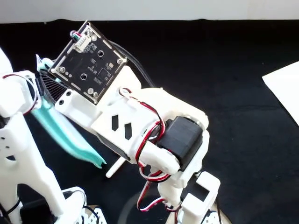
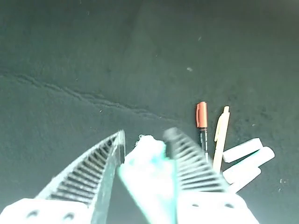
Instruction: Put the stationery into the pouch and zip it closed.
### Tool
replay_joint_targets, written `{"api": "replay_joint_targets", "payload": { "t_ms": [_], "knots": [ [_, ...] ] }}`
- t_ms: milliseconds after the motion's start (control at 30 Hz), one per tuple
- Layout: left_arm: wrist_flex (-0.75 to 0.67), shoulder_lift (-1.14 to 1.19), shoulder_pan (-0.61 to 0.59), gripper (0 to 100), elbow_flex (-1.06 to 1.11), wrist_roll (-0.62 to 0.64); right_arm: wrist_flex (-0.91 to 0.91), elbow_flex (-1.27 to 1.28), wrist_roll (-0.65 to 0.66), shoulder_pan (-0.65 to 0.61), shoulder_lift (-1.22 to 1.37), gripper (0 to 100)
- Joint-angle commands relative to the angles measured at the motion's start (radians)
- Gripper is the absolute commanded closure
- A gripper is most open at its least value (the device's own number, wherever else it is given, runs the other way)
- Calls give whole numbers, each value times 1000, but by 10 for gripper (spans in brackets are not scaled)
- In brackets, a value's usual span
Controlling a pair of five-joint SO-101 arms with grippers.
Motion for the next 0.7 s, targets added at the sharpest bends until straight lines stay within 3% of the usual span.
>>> {"api": "replay_joint_targets", "payload": {
  "t_ms": [0,433,667],
  "knots": [
    [0,-1,18,995,7,-32,2,-24,5,-10,-2,993],
    [-2,-4,-50,986,-53,-51,53,-33,-55,124,-8,992],
    [3,-2,-127,765,-286,-46,73,-33,-58,104,-4,992]
  ]
}}
